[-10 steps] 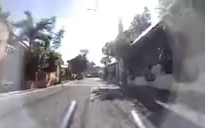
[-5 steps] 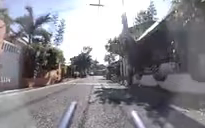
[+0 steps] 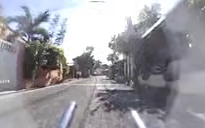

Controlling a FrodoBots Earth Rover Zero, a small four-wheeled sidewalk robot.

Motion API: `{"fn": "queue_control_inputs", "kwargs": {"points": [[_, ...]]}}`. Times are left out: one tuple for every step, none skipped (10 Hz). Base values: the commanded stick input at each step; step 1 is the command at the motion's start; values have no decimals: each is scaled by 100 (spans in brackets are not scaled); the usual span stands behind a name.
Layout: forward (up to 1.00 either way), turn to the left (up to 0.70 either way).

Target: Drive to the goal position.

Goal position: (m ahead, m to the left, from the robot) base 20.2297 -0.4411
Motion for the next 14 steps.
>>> {"fn": "queue_control_inputs", "kwargs": {"points": [[85, 7], [85, 7], [85, -15], [85, -22], [85, -19], [85, -34], [85, -34], [85, -20], [85, 1], [85, 6], [85, 8], [85, 9], [85, 6], [85, 14]]}}
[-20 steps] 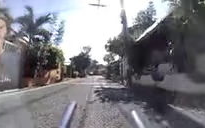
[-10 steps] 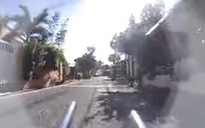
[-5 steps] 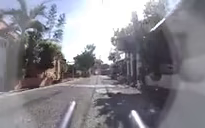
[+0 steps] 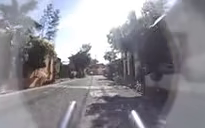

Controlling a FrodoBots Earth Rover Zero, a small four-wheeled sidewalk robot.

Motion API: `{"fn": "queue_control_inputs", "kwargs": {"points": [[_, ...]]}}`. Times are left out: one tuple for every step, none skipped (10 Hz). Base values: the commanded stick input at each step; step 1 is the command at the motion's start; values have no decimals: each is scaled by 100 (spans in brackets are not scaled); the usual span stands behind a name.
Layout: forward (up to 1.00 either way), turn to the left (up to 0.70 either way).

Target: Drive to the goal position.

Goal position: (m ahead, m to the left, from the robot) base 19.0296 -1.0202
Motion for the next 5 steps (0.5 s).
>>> {"fn": "queue_control_inputs", "kwargs": {"points": [[85, 15], [85, 0], [85, 1], [85, 6], [85, 8]]}}
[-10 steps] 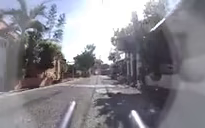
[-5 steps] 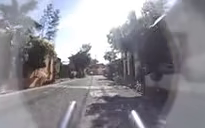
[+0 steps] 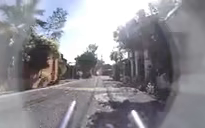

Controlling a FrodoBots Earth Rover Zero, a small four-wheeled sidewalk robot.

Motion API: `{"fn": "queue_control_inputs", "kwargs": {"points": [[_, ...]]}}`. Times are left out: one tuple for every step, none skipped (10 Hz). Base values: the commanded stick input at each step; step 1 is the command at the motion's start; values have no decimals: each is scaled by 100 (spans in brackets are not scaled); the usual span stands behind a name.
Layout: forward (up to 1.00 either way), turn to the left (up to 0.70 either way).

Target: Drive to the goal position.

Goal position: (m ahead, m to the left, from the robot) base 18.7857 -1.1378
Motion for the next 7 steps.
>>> {"fn": "queue_control_inputs", "kwargs": {"points": [[85, 0], [85, 0], [85, 3], [85, 10], [85, -31], [85, -33], [85, -32]]}}
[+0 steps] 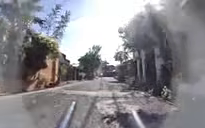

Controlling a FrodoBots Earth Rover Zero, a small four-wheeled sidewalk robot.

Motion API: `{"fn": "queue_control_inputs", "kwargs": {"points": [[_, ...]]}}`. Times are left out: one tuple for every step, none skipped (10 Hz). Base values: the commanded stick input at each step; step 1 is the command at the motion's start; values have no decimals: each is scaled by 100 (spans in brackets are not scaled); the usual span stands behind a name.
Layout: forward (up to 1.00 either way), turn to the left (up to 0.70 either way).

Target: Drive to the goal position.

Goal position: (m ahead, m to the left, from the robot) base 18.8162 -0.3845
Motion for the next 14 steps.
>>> {"fn": "queue_control_inputs", "kwargs": {"points": [[85, -34], [85, -34], [85, -34], [85, -34], [85, -34], [85, 12], [85, 19], [85, 16], [85, 14], [85, 11], [85, 4], [84, 17], [73, 19], [70, 5]]}}
